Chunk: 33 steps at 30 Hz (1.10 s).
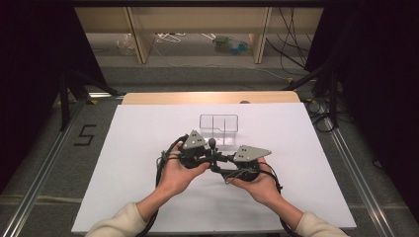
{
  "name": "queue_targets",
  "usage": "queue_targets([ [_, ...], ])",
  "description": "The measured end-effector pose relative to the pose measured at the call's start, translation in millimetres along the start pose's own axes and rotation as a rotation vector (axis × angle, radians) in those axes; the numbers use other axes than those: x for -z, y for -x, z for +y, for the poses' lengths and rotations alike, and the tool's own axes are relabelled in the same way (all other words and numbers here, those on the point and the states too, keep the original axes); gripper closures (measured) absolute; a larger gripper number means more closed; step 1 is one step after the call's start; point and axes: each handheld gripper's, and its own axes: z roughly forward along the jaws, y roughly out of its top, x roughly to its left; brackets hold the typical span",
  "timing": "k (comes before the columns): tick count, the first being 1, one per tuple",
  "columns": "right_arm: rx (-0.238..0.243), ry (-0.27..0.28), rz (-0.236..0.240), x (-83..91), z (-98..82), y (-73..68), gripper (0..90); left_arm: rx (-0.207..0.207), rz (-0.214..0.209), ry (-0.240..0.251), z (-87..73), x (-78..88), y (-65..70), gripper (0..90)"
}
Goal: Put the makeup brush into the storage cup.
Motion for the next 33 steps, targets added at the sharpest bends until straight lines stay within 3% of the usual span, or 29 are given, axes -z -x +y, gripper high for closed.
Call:
queue_targets([
  [12, -0.006, 0.024, 0.003, 3.4, 1.3, 0.1, 75.9, 0.01, -0.01, 0.007, -0.4, -0.1, -1.1, 76.6],
  [14, -0.001, 0.047, 0.003, 2.4, 1.3, -0.4, 78.9, 0.013, -0.007, 0.013, -0.2, -0.1, -1.3, 76.6],
  [22, 0.002, 0.024, 0.015, 5.3, 3.5, 0.3, 79.5, 0.023, -0.031, 0.02, -0.1, 0.1, -2.9, 75.7],
  [23, 0.001, 0.035, 0.008, 4.9, 3.7, -0.1, 79.6, 0.028, -0.031, 0.031, -0.5, -0.5, -2.7, 68.6],
  [24, 0.001, 0.035, 0.008, 4.9, 3.7, -0.1, 79.6, 0.032, -0.039, 0.037, -0.5, -0.7, -2.6, 68.6],
  [26, -0.001, 0.034, 0.001, 5.0, 3.8, 0.1, 79.6, 0.029, -0.046, 0.055, -1.0, -0.8, -2.1, 54.9],
  [30, -0.006, 0.012, -0.009, 7.5, 3.5, 2.6, 79.6, -0.025, -0.049, 0.077, -2.9, 5.0, -1.7, 33.3],
  [33, -0.006, 0.011, -0.02, 8.2, 3.7, 3.5, 79.6, -0.057, -0.039, 0.1, -5.9, 12.2, -3.4, 26.6],
])
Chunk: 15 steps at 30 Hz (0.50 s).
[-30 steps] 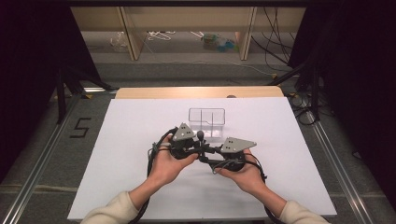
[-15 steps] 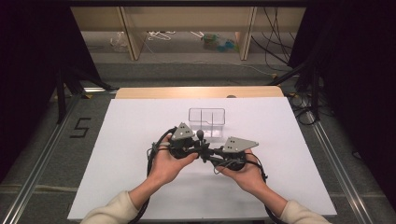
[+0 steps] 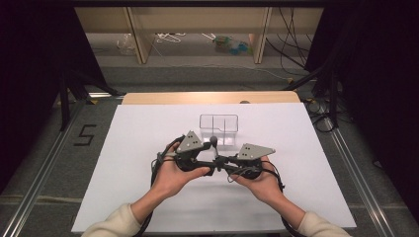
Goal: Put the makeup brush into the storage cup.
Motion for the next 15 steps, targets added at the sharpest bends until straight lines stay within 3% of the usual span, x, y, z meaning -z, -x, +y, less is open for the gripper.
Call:
queue_targets([
  [7, -0.005, -0.002, -0.008, 2.7, 1.2, 2.5, 79.6, -0.063, -0.026, 0.03, -8.8, 15.7, -0.8, 17.5],
  [9, -0.002, 0.001, -0.016, 3.2, 1.2, 3.3, 79.6, -0.081, 0.008, 0.032, -11.6, 19.4, -2.1, 16.6],
  [10, -0.003, -0.002, -0.017, 4.0, 1.4, 3.5, 79.6, -0.084, -0.013, 0.047, -13.1, 19.8, -2.7, 16.4],
  [11, -0.006, 0.002, -0.017, 4.1, 1.5, 3.6, 79.6, -0.098, -0.001, 0.045, -14.4, 22.6, -4.0, 16.0],
  [12, -0.007, 0.0, -0.014, 5.1, 2.1, 3.8, 79.6, -0.053, 0.001, 0.048, -17.6, 24.8, -1.9, 15.9],
  [14, -0.011, 0.011, -0.026, 5.1, 2.4, 3.8, 79.6, -0.062, 0.002, 0.057, -21.5, 29.7, -3.6, 15.7],
  [15, -0.007, 0.01, -0.023, 5.3, 2.4, 4.6, 79.6, -0.034, 0.006, 0.059, -24.5, 32.4, -2.7, 15.7],
])
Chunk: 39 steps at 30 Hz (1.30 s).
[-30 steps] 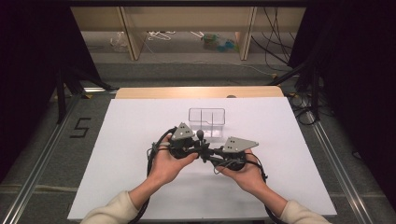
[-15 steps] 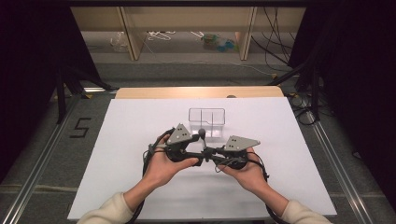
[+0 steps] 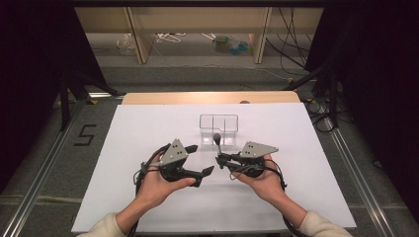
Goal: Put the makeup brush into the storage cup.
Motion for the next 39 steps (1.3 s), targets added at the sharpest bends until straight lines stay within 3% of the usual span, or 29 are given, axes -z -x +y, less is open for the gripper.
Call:
queue_targets([
  [2, -0.004, -0.01, 0.001, 1.0, -0.1, 0.8, 79.6, -0.015, 0.002, 0.018, -3.9, 4.8, -3.5, 15.6],
  [6, -0.009, -0.009, -0.005, 1.6, 0.6, 1.1, 79.6, 0.015, 0.024, 0.058, -11.4, 14.2, -7.8, 15.5],
  [17, -0.01, 0.002, -0.01, 4.6, 2.5, 6.1, 79.6, 0.015, 0.076, 0.183, -20.1, 40.1, -18.6, 15.4],
  [21, -0.01, 0.01, -0.011, 5.8, 3.6, 6.9, 79.6, 0.036, 0.085, 0.191, -27.0, 47.1, -20.2, 15.1],
  [29, -0.029, 0.009, -0.023, 8.8, 5.0, 8.9, 79.6, 0.014, 0.105, 0.208, -33.0, 63.7, -21.8, 15.0],
  [31, -0.014, 0.02, -0.031, 9.5, 5.5, 11.1, 79.6, 0.019, 0.114, 0.209, -36.0, 68.8, -22.7, 15.0],
  [39, -0.036, 0.021, -0.031, 11.8, 5.6, 13.3, 79.6, 0.029, 0.151, 0.213, -47.0, 86.3, -27.9, 15.1],
])
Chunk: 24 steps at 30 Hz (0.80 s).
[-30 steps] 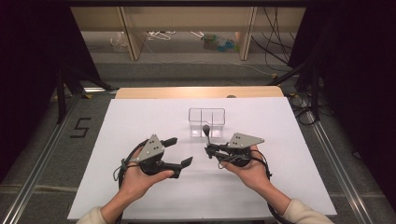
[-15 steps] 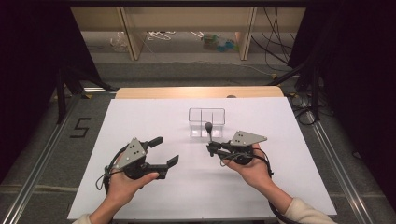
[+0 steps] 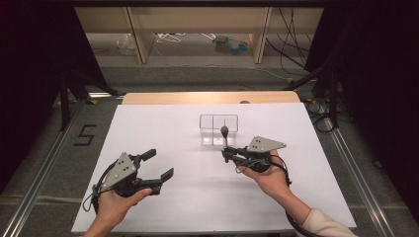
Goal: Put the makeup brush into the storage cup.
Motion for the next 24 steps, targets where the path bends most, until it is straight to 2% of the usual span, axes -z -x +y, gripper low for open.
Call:
queue_targets([
  [1, 0.008, -0.011, -0.013, 1.5, 0.5, 0.7, 79.6, -0.001, 0.0, -0.003, -0.6, 1.0, -0.3, 15.1],
  [3, 0.023, 0.005, -0.022, 1.4, 0.4, 2.5, 79.7, 0.008, 0.002, -0.003, -1.8, 1.7, 0.0, 15.1],
  [5, -0.001, 0.003, -0.007, 1.4, 0.0, 2.0, 79.6, -0.007, 0.002, -0.004, -1.8, 2.3, -0.7, 15.1],
  [10, -0.002, 0.002, -0.026, 3.4, 0.0, 4.3, 79.6, -0.003, 0.007, -0.001, -3.1, 3.2, -0.9, 15.1],
  [11, 0.015, 0.011, -0.032, 3.6, 0.3, 6.1, 79.6, 0.005, 0.009, -0.004, -3.8, 3.1, -0.7, 15.1],
  [17, -0.006, 0.006, -0.033, 4.4, 0.8, 6.9, 79.6, -0.01, 0.004, -0.009, -5.2, 2.4, -1.6, 15.2],
  [19, -0.004, 0.006, -0.034, 4.6, 1.1, 7.3, 79.6, -0.007, 0.001, -0.01, -5.8, 2.2, -2.0, 15.1],
  [20, -0.002, 0.006, -0.034, 4.6, 1.2, 7.6, 79.6, 0.013, 0.004, -0.01, -6.3, 2.1, -1.2, 15.1],
  [22, 0.012, 0.016, -0.046, 4.6, 1.7, 9.0, 79.6, 0.009, 0.005, -0.014, -6.4, 2.2, -1.8, 15.1],
  [24, -0.005, 0.007, -0.042, 4.9, 2.2, 8.4, 79.6, 0.01, 0.005, -0.013, -6.6, 2.0, -1.7, 15.1],
])
